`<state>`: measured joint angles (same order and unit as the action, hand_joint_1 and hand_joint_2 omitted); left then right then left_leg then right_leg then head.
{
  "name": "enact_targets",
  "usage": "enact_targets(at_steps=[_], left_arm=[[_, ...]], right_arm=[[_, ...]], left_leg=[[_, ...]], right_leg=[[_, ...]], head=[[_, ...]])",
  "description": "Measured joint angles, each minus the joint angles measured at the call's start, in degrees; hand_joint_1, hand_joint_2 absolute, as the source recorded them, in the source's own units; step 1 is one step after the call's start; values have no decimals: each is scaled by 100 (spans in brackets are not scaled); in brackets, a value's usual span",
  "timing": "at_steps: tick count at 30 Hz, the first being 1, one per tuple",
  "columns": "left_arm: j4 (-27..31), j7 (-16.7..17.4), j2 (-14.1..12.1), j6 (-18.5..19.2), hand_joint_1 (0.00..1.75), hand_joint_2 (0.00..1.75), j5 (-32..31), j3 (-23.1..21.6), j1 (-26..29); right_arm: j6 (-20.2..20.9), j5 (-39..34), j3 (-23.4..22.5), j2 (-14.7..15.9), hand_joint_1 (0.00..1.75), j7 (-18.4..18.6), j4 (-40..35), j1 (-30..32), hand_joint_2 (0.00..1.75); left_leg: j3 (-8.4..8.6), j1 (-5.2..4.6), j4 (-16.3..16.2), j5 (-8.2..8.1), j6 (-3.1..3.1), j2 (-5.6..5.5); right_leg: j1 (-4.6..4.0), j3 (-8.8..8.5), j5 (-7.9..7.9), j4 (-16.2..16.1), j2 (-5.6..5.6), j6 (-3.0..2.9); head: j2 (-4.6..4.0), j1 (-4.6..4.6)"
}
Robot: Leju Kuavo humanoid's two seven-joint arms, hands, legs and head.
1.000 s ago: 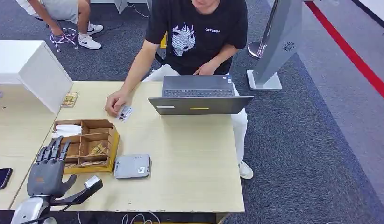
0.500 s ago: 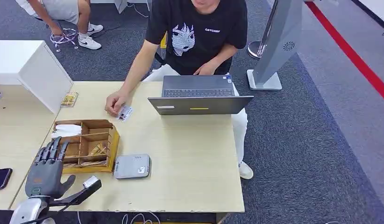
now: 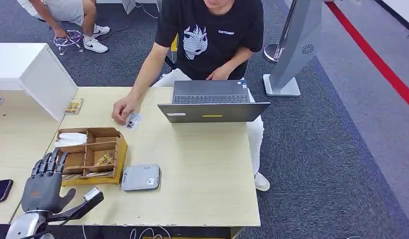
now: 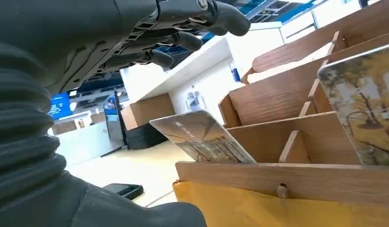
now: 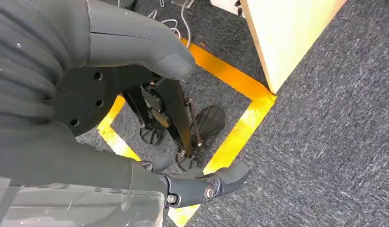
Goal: Pass the card to the sensor for recognition and then transmit it.
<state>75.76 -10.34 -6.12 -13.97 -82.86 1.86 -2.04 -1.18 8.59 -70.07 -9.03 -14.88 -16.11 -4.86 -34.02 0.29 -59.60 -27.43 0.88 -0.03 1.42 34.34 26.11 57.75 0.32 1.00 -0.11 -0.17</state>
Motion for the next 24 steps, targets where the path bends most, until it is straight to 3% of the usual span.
enact_targets(at_steps=[11, 12, 24], left_arm=[[-79, 9, 2, 4, 0, 175, -13, 72, 4], [-79, 9, 2, 4, 175, 175, -13, 72, 8], [-70, 70, 31, 164, 175, 175, -2, 72, 77]], right_arm=[[-31, 63, 0, 2, 0, 44, 7, -1, 175], [-31, 66, 0, 2, 0, 44, 7, 0, 175], [-63, 33, -9, 4, 0, 59, 9, -2, 175]], left_leg=[[0, 0, 0, 0, 0, 0], [0, 0, 0, 0, 0, 0], [0, 0, 0, 0, 0, 0]], right_leg=[[0, 0, 0, 0, 0, 0], [0, 0, 0, 0, 0, 0], [0, 0, 0, 0, 0, 0]], head=[[0, 0], [0, 0], [0, 0]])
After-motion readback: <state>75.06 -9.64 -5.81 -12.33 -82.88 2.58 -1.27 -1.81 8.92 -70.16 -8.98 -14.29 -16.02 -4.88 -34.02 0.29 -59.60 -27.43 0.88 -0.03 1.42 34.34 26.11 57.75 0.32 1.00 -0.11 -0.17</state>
